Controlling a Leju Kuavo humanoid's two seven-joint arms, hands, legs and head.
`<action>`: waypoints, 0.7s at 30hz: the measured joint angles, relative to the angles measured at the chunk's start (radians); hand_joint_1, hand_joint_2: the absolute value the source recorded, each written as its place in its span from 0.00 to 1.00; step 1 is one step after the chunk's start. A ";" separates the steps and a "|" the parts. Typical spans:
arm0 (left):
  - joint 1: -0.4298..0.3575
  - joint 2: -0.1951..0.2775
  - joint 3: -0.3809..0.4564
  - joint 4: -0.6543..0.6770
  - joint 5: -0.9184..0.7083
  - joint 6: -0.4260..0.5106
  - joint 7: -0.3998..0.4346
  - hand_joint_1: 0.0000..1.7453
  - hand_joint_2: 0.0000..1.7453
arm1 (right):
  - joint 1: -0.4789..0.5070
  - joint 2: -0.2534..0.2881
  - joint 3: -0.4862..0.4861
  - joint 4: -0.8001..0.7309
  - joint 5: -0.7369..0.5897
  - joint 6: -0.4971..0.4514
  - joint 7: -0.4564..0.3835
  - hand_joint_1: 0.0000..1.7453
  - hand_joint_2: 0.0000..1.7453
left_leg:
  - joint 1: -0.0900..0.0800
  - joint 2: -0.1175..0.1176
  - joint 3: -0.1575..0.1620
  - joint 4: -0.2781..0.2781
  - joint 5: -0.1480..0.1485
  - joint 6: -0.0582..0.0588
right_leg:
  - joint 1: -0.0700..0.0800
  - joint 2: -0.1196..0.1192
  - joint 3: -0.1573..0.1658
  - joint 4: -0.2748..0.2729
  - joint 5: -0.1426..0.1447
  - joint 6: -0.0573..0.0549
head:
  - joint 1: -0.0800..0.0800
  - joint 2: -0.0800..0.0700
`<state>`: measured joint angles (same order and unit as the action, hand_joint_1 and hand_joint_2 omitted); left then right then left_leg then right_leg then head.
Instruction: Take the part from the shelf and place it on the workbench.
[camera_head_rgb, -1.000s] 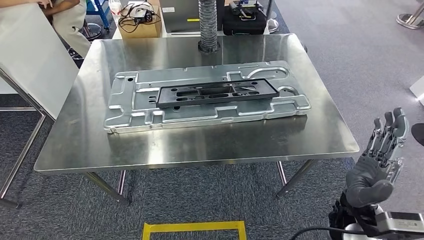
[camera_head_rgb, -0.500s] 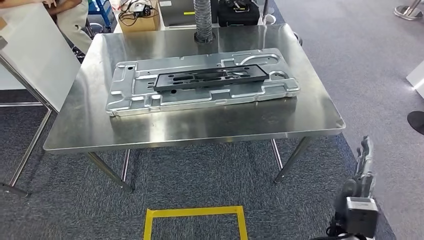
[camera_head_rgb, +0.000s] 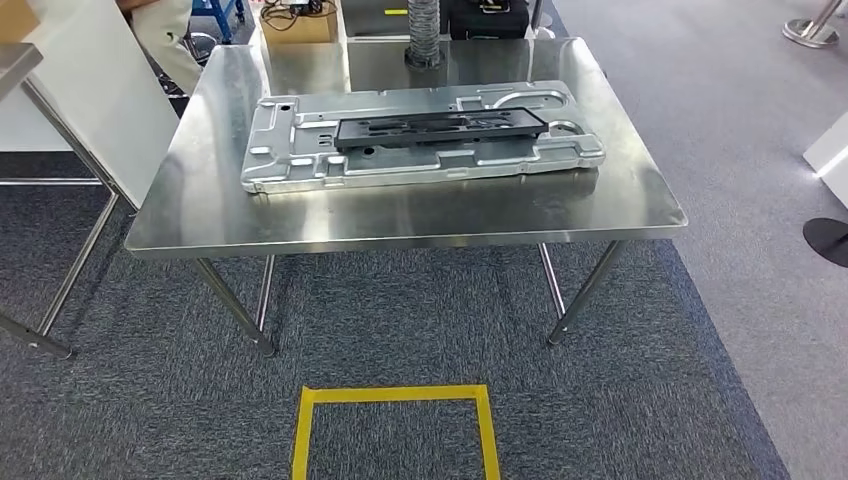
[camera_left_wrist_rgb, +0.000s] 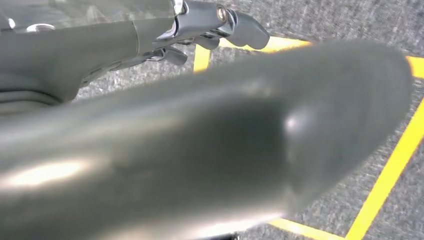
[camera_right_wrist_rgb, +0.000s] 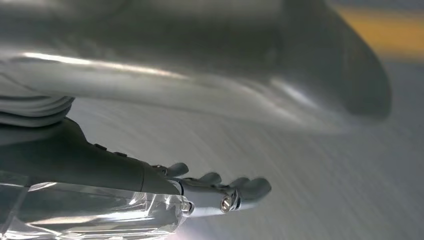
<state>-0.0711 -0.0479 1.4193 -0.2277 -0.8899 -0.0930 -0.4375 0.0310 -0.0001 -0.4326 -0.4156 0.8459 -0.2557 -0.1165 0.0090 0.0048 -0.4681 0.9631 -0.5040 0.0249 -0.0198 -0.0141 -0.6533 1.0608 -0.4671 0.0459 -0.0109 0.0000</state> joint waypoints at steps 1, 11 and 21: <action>0.000 0.000 -0.002 0.000 -0.006 -0.004 0.000 0.00 0.00 | -0.004 0.002 0.009 0.036 0.016 0.083 0.082 0.00 0.00 | -0.002 0.002 -0.016 0.001 0.013 0.005 | -0.001 0.003 -0.018 0.059 -0.058 0.003 | 0.002 0.000; -0.004 0.002 -0.013 0.000 -0.028 -0.021 0.007 0.00 0.00 | -0.051 0.012 0.047 0.176 0.047 0.339 0.252 0.00 0.00 | -0.013 0.007 -0.148 0.043 0.111 -0.022 | 0.010 0.009 0.231 -0.093 -0.088 -0.024 | 0.003 0.000; 0.000 -0.004 -0.014 0.000 -0.009 -0.016 0.021 0.00 0.00 | -0.065 0.023 0.074 0.204 0.084 0.348 0.251 0.00 0.00 | -0.001 0.002 -0.158 0.315 -0.045 -0.053 | 0.014 -0.001 0.082 -0.083 0.029 -0.061 | -0.004 0.000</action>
<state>-0.0706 -0.0522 1.4053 -0.2277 -0.8992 -0.1093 -0.4167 -0.0336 0.0233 -0.3591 -0.2112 0.9303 0.0922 0.1348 0.0083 0.0073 -0.6261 1.2779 -0.5490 -0.0278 -0.0054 -0.0152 -0.5718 0.9776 -0.4376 -0.0153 -0.0151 0.0000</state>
